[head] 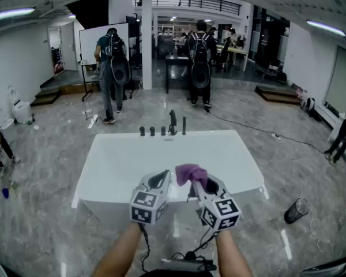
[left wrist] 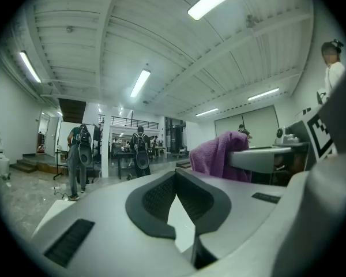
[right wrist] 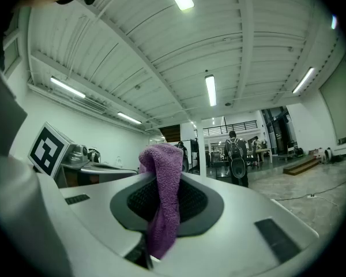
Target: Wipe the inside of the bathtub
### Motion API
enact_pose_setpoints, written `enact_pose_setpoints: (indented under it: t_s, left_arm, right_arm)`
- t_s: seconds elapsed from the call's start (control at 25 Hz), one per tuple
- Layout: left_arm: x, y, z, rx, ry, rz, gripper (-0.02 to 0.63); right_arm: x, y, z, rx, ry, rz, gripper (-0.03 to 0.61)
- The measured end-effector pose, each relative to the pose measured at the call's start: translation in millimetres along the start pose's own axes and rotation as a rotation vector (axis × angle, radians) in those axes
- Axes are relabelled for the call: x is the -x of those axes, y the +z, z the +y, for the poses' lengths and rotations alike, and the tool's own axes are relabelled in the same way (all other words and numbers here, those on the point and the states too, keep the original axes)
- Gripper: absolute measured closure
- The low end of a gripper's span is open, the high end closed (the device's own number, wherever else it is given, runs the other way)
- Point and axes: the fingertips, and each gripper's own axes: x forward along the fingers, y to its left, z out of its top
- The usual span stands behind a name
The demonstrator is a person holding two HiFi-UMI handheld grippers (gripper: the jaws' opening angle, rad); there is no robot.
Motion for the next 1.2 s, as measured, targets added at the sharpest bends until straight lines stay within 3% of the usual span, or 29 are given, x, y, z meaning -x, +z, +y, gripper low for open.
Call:
enact_pose_setpoints:
  t_s: [0.76,1.2]
  left_arm:
    - [-12.3,-1.7,2.4,0.01,-0.016,0.023,0.607]
    - [-70.3,-10.8,22.1,0.008,0.026,0.048,0.607]
  right_arm:
    - [-10.6,5.4,-6.3,-0.002,-0.004,-0.002,0.512]
    - [-55.3,-6.8,-52.7,-0.025,0.031,0.005,0.512]
